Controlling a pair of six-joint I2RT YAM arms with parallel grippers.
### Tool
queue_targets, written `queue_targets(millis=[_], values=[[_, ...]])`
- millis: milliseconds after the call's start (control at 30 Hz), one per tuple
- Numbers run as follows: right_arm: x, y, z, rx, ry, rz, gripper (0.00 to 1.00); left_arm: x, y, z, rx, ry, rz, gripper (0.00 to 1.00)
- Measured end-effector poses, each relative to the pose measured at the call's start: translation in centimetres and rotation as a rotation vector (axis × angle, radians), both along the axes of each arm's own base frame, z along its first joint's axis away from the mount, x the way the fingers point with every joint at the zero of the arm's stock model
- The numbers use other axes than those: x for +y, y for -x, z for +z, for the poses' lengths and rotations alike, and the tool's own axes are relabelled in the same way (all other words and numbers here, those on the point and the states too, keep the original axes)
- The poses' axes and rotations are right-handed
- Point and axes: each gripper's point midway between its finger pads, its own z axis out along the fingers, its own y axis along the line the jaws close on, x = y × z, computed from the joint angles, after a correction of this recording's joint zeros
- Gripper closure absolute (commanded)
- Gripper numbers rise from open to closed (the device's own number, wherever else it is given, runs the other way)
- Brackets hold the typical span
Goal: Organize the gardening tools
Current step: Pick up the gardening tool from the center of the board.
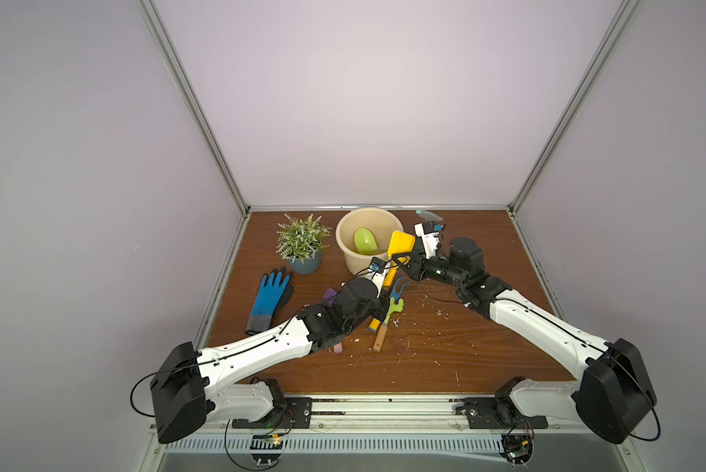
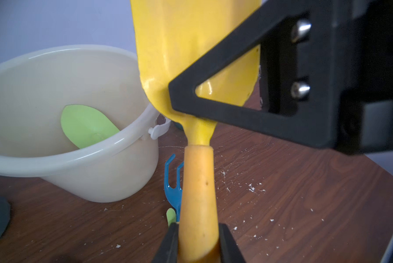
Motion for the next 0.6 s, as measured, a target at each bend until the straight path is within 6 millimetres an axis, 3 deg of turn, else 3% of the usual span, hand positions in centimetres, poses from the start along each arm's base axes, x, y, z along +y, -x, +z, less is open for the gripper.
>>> queue_targets(millis=[133,333,600], values=[[0.9,-1.0,1.2,-0.029,0.007,0.010,0.91,0.5,-0.3,0.5,-0.016,0.010,0.033,0.49],[2.2,-3.8,4.1,-0.115,0.038,0.002,0.92,3.3,0.2,1.9,-0.054,0.066,0.116,0.32],[3.9,-9.9,8.8,-0.280,0.111,-0.089,0.91,7.9,0.7,2.7,-0.061,0.095,0.269,0.27]])
